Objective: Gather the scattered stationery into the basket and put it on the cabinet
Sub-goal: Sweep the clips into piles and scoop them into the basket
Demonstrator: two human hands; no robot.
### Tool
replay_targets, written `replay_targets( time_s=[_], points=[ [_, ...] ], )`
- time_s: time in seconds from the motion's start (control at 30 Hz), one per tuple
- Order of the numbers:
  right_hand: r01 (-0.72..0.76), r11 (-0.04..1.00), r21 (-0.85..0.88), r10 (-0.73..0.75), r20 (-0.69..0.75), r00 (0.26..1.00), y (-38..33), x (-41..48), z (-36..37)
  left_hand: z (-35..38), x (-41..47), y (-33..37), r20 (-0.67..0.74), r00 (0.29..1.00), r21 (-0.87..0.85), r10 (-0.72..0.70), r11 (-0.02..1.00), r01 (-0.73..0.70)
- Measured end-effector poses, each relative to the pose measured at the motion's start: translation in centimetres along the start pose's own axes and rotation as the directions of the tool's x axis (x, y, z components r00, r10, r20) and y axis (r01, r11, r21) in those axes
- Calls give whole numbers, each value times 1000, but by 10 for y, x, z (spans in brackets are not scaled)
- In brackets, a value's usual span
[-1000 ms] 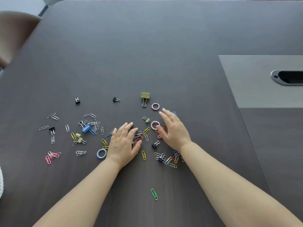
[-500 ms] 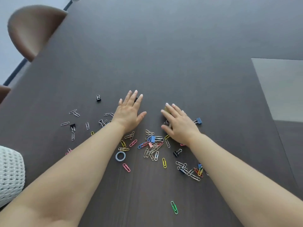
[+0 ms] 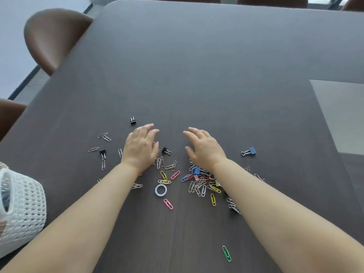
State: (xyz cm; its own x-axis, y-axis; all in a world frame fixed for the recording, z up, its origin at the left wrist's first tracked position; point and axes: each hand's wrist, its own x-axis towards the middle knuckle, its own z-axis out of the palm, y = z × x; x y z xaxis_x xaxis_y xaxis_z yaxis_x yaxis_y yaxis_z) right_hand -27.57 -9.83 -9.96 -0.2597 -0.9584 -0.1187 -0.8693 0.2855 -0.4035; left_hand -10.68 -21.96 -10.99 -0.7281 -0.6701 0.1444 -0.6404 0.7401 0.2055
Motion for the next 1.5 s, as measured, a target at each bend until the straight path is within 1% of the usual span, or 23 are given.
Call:
replay_targets(
  time_s=[0.07,0.13,0.2,0.27,0.3,0.4,0.5,0.57,0.6,0.67,0.7,0.77,0.8,0.87,0.9,1.0,1.07,1.1,1.17,1.23,1.33,1.5],
  points=[
    [4,999,-50,1,98,995,-16,20,11,-5,11,-24,75,986,53,-151,988,147],
    [2,996,-90,13,166,986,-27,35,21,-7,24,-48,154,961,113,-231,970,215],
    [6,992,-122,18,199,980,-34,43,28,-5,35,-68,269,931,114,-245,968,222],
    [0,991,-137,28,204,978,-35,45,34,-1,38,-78,366,908,42,-203,978,202],
    [-3,990,-138,32,203,979,-35,44,35,2,35,-79,380,908,-1,-173,982,188],
    [-4,994,-114,28,210,977,-31,36,35,4,8,-71,354,932,-47,-76,994,99],
    [16,995,-96,7,234,972,-31,22,32,1,-35,-59,339,941,-104,11,994,26],
    [30,995,-95,-6,247,969,-33,10,32,-3,-61,-54,305,951,-177,49,984,6],
    [32,994,-100,-6,252,968,-34,4,32,-6,-69,-53,294,955,-221,48,975,19],
    [16,994,-106,10,246,969,-39,-3,33,-14,-75,-57,263,965,-261,16,964,55],
    [-2,995,-98,25,233,972,-44,-4,33,-17,-75,-60,221,975,-250,-5,966,62],
    [-35,998,-52,44,190,981,-55,1,31,-23,-67,-69,141,987,-166,-82,981,105],
    [-32,999,-34,37,176,984,-61,6,30,-25,-60,-75,143,979,-110,-146,981,162],
    [24,998,-51,-14,188,982,-76,21,27,-28,-45,-88,199,939,14,-280,959,283],
    [60,995,-74,-43,211,977,-83,29,27,-28,-38,-93,228,918,57,-325,946,320],
    [130,982,-135,-84,301,950,-94,49,32,-25,-27,-103,330,869,77,-369,928,365],
    [163,973,-166,-95,354,930,-90,48,38,-19,-31,-104,363,858,49,-363,927,371],
    [180,968,-174,-107,362,926,-86,44,41,-17,-37,-101,359,866,30,-347,932,361],
    [204,965,-167,-135,353,926,-77,31,42,-13,-53,-94,340,899,-25,-276,953,302],
    [217,965,-149,-152,356,922,-71,16,39,-12,-75,-82,340,924,-72,-177,974,213],
    [197,973,-118,-143,361,922,-65,-9,35,-11,-105,-60,358,931,-80,-71,991,107],
    [156,984,-90,-117,339,934,-58,-45,32,-6,-131,-15,374,927,-101,-11,993,53]
  ],
)
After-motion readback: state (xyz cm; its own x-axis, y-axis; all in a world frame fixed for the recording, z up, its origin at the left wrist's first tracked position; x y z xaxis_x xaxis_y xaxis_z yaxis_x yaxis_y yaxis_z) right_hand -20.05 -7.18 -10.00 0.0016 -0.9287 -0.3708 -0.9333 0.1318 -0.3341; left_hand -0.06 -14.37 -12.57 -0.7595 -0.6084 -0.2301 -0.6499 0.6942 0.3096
